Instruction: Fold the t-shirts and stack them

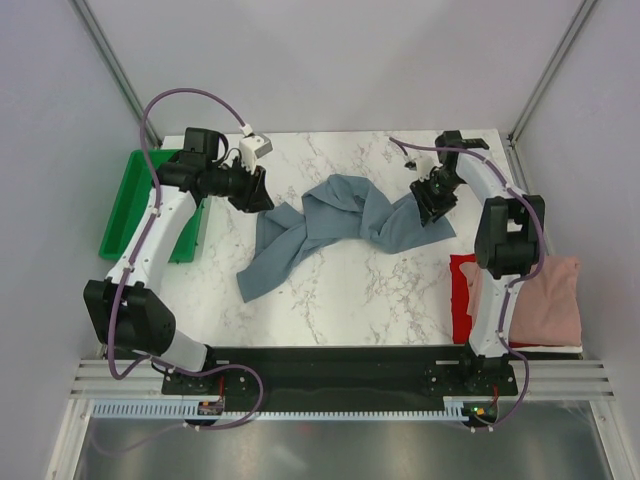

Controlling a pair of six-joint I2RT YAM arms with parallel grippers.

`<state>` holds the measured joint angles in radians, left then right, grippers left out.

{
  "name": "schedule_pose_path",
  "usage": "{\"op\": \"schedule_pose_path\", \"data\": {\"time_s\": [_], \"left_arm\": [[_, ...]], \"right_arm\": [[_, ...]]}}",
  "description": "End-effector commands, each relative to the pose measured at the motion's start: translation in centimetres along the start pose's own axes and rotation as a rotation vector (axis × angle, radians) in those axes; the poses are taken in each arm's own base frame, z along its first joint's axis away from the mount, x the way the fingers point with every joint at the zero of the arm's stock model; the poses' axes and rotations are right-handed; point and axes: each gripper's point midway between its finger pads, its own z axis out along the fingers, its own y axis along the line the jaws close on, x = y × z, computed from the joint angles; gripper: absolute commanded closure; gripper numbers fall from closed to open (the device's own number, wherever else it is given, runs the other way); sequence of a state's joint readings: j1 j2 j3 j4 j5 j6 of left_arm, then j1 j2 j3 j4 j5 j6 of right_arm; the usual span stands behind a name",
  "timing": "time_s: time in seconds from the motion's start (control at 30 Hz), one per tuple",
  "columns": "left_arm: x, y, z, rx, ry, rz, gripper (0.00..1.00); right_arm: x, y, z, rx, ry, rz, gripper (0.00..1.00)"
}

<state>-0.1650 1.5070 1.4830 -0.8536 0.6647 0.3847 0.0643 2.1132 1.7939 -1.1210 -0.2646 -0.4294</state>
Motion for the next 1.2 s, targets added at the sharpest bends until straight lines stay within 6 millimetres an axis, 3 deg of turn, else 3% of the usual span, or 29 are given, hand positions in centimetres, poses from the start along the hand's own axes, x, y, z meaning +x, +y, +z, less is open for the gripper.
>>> {"op": "schedule_pose_path", "data": {"time_s": [0.0,0.23,0.57,0.87,0.9,0.97,1.0,1.03,1.1,1.13,1.17], "left_arm": [[-2.4,0.0,-0.5,-0.003,-0.07,0.017,0.65],[-2.2,0.4,-0.1,-0.008,-0.059,0.009,0.64],[-2.7,1.0,0.2,-0.019,-0.059,0.004,0.64],[-2.8,1.2,0.1,-0.028,-0.058,0.004,0.64],[-2.7,1.3,0.2,-0.034,-0.055,0.004,0.64],[-2.8,1.5,0.2,-0.039,-0.056,0.011,0.64],[-2.8,1.8,0.2,-0.049,-0.053,0.014,0.64],[-2.8,2.0,0.4,-0.056,-0.049,0.012,0.64],[-2.9,3.2,1.0,-0.08,-0.039,0.022,0.63],[-2.5,4.4,1.8,-0.1,-0.018,0.021,0.6],[-2.3,5.1,2.4,-0.11,-0.001,0.012,0.59]], "right_arm": [[0.3,-3.6,0.1,0.117,-0.006,0.05,0.54],[2.6,-7.2,0.9,0.156,0.019,0.147,0.55],[4.9,-7.4,2.9,0.125,0.08,0.167,0.55],[5.3,-8.3,4.4,0.123,0.099,0.204,0.56],[5.3,-8.3,4.5,0.123,0.1,0.207,0.58],[5.3,-8.4,4.5,0.124,0.102,0.207,0.78],[5.2,-8.5,4.3,0.129,0.098,0.207,0.95],[4.8,-8.7,3.8,0.139,0.086,0.204,1.0],[3.0,-9.6,2.0,0.188,0.031,0.186,1.0],[0.9,-10.4,-0.5,0.241,-0.039,0.16,1.0],[0.0,-10.9,-1.4,0.263,-0.065,0.148,1.0]]}}
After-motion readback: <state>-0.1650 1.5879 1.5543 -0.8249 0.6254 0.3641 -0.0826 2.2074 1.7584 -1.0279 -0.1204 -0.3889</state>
